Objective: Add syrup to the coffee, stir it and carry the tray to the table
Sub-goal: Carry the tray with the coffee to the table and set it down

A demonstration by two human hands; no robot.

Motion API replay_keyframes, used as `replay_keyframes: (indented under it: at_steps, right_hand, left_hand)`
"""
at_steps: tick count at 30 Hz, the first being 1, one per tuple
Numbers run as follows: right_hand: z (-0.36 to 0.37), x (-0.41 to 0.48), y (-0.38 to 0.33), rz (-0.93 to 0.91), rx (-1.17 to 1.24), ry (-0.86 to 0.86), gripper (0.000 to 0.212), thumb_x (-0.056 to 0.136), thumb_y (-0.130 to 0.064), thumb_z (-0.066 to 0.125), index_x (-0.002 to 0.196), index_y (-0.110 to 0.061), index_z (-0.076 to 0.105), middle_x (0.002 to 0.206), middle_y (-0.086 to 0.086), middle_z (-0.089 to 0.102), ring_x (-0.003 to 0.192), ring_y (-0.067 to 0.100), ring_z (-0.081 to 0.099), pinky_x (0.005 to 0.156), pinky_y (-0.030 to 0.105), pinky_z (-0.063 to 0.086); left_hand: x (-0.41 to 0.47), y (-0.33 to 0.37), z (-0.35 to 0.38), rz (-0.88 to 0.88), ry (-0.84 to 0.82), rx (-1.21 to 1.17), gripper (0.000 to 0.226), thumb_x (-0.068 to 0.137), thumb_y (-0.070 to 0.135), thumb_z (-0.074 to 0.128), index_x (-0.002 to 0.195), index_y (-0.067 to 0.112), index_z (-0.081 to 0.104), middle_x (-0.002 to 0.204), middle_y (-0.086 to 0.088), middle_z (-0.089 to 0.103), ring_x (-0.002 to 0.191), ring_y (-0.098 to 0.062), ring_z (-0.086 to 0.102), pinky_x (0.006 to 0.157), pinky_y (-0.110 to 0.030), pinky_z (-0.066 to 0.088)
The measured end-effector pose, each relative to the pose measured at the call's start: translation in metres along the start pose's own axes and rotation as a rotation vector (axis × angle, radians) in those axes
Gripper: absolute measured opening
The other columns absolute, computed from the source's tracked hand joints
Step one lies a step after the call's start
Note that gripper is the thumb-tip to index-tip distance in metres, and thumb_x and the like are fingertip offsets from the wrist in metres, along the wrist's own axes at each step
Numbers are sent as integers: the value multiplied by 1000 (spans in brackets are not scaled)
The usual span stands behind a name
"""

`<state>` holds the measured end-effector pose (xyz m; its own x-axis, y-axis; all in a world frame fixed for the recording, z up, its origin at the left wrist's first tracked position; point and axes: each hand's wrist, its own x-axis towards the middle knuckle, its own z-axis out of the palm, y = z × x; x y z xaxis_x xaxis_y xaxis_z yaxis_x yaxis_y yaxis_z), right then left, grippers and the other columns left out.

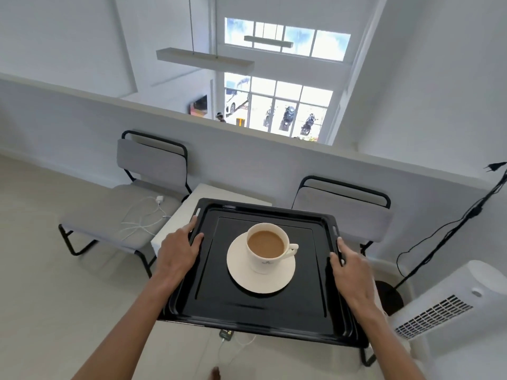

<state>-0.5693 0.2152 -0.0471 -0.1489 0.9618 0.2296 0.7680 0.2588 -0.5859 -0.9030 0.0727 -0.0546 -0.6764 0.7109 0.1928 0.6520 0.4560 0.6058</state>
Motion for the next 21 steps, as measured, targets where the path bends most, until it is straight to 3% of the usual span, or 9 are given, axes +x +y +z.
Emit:
replay_keyframes:
  at_steps: [2, 7, 11, 13, 18, 21]
  right_hand:
    - [17, 11, -8, 2, 12, -14, 48, 99, -19, 59, 145, -11, 51, 101, 10, 78, 78, 20, 73, 73, 27, 50]
    - [65, 41, -25, 31, 24, -43, 48, 99, -22, 58, 147, -16, 50, 96, 13, 78, 81, 26, 73, 68, 36, 54]
    - [105, 59, -36, 76, 45, -67, 50, 100, -24, 57, 149, -18, 46, 76, 7, 75, 59, 17, 67, 54, 21, 44]
    - [125, 69, -42, 97, 56, -61, 50, 100, -24, 56, 149, -21, 46, 60, -1, 64, 51, 14, 59, 51, 21, 41]
    - [171, 93, -56, 143, 75, -65, 50, 100, -24, 58, 148, -22, 47, 53, 1, 58, 42, 11, 47, 45, 18, 38]
    - [194, 107, -68, 175, 84, -42, 49, 98, -23, 60, 146, -24, 50, 48, -8, 45, 42, 8, 43, 46, 19, 37]
  left_hand:
    - [14, -13, 4, -13, 9, 10, 53, 98, 33, 64, 149, 24, 52, 94, -16, 79, 94, -35, 74, 82, -44, 57]
    - [60, -46, 16, -38, 8, -15, 53, 98, 31, 65, 149, 24, 53, 99, -14, 80, 99, -34, 74, 87, -45, 58]
    - [101, -68, 24, -31, -11, -9, 52, 99, 28, 64, 150, 25, 51, 98, -16, 79, 97, -34, 74, 86, -43, 57]
    - [121, -77, 29, -36, -11, -23, 52, 99, 28, 64, 150, 26, 51, 98, -15, 79, 96, -33, 74, 84, -41, 56]
    - [171, -100, 42, -49, -50, -12, 52, 100, 30, 62, 151, 28, 49, 88, -18, 78, 80, -31, 71, 75, -37, 54]
    - [197, -113, 49, -55, -83, -25, 53, 100, 29, 62, 151, 28, 47, 73, -14, 71, 64, -17, 56, 67, -31, 47]
